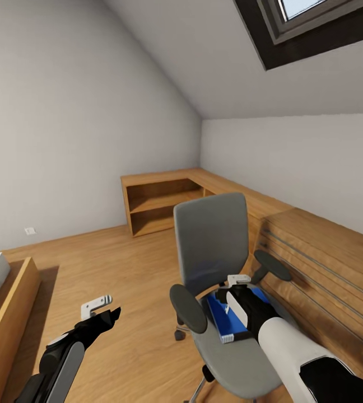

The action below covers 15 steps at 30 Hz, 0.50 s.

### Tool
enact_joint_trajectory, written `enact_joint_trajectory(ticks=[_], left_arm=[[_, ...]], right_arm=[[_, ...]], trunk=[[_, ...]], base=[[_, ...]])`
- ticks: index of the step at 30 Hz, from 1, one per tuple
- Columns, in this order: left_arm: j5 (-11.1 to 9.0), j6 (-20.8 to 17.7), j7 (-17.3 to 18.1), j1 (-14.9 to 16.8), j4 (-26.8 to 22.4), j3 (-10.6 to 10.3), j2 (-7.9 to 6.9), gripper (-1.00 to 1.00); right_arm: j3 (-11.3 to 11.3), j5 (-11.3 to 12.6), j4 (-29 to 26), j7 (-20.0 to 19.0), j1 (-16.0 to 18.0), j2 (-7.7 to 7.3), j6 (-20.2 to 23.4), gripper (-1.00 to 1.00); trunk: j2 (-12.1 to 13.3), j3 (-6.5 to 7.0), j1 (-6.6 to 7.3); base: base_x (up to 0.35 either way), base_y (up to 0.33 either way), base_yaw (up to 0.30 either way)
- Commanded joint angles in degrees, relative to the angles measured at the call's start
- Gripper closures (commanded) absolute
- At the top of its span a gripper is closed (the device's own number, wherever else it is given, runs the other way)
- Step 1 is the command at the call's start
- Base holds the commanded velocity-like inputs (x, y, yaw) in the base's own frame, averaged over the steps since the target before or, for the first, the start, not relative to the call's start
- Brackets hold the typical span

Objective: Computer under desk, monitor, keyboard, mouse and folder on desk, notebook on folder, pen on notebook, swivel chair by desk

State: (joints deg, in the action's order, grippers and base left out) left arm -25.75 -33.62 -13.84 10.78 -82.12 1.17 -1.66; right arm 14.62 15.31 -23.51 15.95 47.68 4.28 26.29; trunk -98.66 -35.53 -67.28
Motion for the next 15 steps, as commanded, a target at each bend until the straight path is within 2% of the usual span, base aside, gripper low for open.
enact_joint_trajectory(ticks=[1,3,7,8,9,15], left_arm=[[-0.61,-0.21,-0.48,0.03,-0.07,-0.03,-0.02,-1.00],[-0.61,-0.21,-0.48,0.03,-0.07,-0.03,-0.04,-1.00],[-0.69,-0.10,-0.47,0.03,0.15,-0.03,-0.09,-1.00],[-0.57,0.09,-0.33,0.03,2.66,-0.10,-0.04,-1.00],[-0.55,0.13,-0.32,0.03,2.98,-0.11,-0.03,-1.00],[-0.54,0.15,-0.34,0.03,3.42,-0.12,-0.01,-1.00]], right_arm=[[0.48,0.60,-0.14,0.51,0.04,-0.05,0.21,-1.00],[0.46,0.60,-0.18,0.50,0.04,-0.07,0.23,-1.00],[0.50,0.60,-0.23,0.48,0.04,-0.06,0.23,-1.00],[0.61,0.58,-0.23,0.48,0.04,-0.13,-0.04,-1.00],[0.66,0.57,-0.23,0.48,0.04,-0.14,-0.07,-1.00],[0.67,0.52,-0.23,0.48,0.04,-0.23,-0.10,-1.00]], trunk=[[-0.45,-0.25,-0.22],[-1.25,-0.60,-0.66],[-1.25,-0.60,-0.66],[-1.25,-0.60,-0.66],[-1.25,-0.60,-0.66],[-1.25,-0.60,-0.66]], base=[[0.000,0.000,0.000],[0.000,0.000,0.000],[0.000,0.000,0.000],[0.000,0.000,0.000],[0.010,0.000,0.000],[0.208,0.000,0.000]])
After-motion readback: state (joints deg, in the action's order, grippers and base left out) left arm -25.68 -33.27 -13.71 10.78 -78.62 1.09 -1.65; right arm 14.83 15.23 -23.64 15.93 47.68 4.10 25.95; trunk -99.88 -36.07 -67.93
